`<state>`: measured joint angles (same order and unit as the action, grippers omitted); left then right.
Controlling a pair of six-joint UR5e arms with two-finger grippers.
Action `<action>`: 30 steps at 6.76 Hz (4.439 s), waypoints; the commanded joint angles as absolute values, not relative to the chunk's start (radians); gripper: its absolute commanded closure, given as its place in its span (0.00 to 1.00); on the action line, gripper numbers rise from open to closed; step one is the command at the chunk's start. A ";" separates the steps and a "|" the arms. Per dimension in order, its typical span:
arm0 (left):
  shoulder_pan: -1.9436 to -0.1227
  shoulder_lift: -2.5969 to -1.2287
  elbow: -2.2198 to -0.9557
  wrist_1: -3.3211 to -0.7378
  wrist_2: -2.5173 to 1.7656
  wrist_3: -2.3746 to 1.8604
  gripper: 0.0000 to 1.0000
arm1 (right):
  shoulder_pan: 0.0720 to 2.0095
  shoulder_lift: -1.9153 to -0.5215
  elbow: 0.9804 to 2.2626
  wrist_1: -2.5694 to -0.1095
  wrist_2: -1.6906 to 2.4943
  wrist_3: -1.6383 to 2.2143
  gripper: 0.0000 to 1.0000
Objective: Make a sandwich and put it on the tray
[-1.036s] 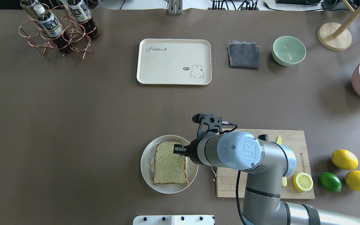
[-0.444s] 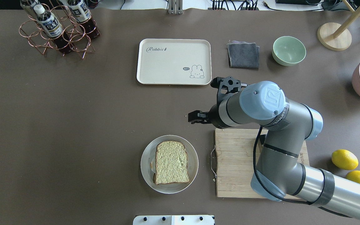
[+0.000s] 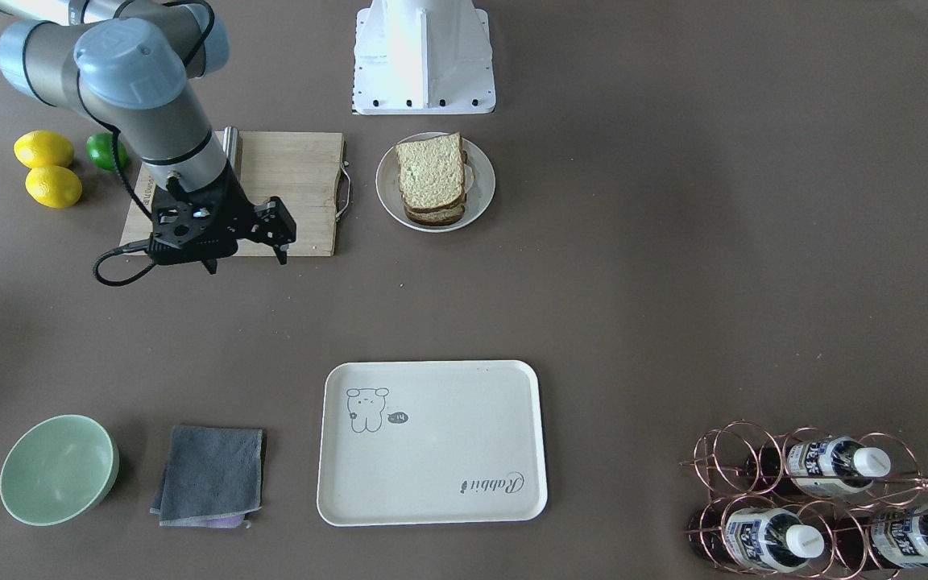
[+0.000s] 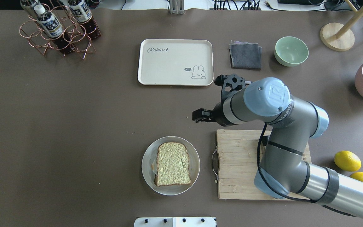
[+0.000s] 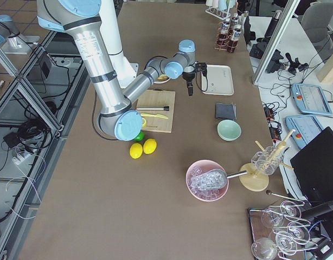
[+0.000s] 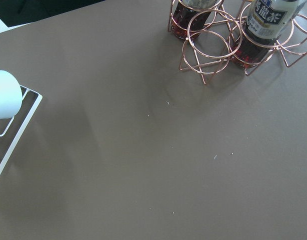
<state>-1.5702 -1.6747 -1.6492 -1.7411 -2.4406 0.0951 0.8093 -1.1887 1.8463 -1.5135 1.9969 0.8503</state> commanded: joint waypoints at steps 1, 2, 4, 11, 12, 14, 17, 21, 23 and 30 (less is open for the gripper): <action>-1.569 -1.667 -1.649 -1.741 -2.441 0.097 0.01 | 1.016 -1.323 1.853 -1.535 2.096 0.510 0.00; -1.569 -1.660 -1.649 -1.743 -2.441 0.098 0.01 | 1.119 -1.388 1.852 -1.534 2.141 0.383 0.00; -1.569 -1.660 -1.648 -1.741 -2.441 0.097 0.01 | 1.324 -1.538 1.844 -1.540 2.198 0.080 0.00; -1.578 -1.579 -1.632 -1.732 -2.415 0.101 0.01 | 1.466 -1.721 1.766 -1.554 2.201 0.072 0.00; -1.577 -1.545 -1.625 -1.726 -2.380 0.100 0.01 | 1.465 -1.721 1.764 -1.555 2.207 0.074 0.00; -1.577 -1.523 -1.595 -1.729 -2.309 0.101 0.01 | 1.466 -1.721 1.764 -1.557 2.207 0.074 0.00; -1.582 -1.511 -1.594 -1.740 -2.309 0.098 0.01 | 1.466 -1.726 1.759 -1.559 2.209 0.074 0.00; -1.580 -1.511 -1.597 -1.741 -2.313 0.098 0.01 | 1.465 -1.726 1.761 -1.555 2.210 0.074 0.00; -1.580 -1.511 -1.597 -1.741 -2.315 0.098 0.01 | 1.465 -1.726 1.759 -1.555 2.210 0.074 0.00; -1.577 -1.517 -1.597 -1.741 -2.315 0.095 0.01 | 1.465 -1.723 1.747 -1.555 2.210 0.074 0.00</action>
<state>-1.5774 -1.5170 -1.5963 -1.7411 -2.3148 0.0951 1.4650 -1.7238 1.7470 -1.5555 2.2105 0.0736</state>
